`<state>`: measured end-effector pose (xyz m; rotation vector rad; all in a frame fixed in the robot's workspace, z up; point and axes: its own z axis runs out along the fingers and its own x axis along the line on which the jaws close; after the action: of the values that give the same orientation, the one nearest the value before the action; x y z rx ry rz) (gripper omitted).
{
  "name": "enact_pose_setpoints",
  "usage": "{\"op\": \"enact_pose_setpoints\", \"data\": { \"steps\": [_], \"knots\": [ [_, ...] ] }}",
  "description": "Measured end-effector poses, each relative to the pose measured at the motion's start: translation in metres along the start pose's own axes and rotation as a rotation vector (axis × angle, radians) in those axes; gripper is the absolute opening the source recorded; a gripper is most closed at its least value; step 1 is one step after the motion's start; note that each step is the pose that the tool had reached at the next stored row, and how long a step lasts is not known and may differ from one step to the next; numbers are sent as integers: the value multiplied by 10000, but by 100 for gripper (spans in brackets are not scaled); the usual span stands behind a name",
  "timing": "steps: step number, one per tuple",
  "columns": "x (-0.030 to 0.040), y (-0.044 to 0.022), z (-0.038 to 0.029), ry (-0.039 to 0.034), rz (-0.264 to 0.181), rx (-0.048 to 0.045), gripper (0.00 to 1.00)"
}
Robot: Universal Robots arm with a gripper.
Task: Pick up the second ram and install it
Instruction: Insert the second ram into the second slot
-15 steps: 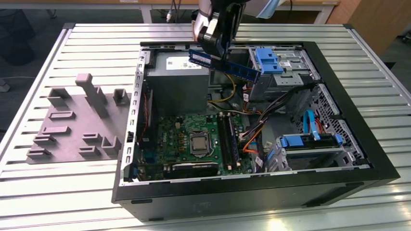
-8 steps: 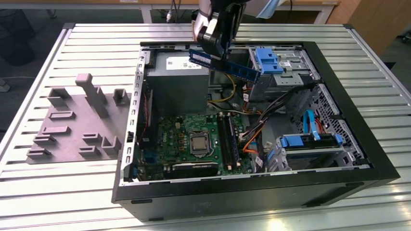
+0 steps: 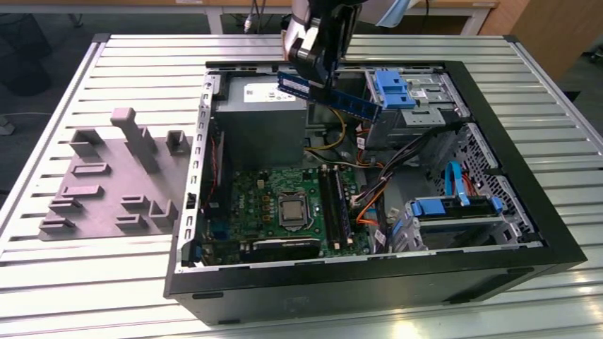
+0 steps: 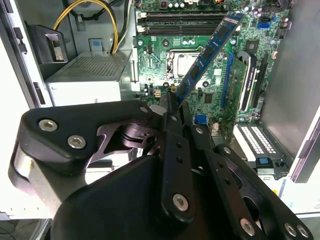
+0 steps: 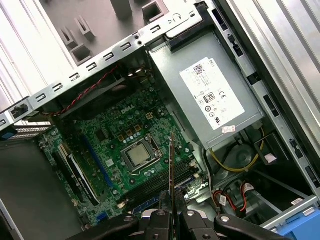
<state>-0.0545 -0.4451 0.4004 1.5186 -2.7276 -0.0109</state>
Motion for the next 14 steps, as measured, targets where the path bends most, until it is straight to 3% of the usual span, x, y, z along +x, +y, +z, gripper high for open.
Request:
{"op": "enact_pose_setpoints", "data": {
  "steps": [9,14],
  "knots": [
    [0,0,0,-1,104,-2,14],
    [0,0,3,-7,489,-7,14]
  ]
}}
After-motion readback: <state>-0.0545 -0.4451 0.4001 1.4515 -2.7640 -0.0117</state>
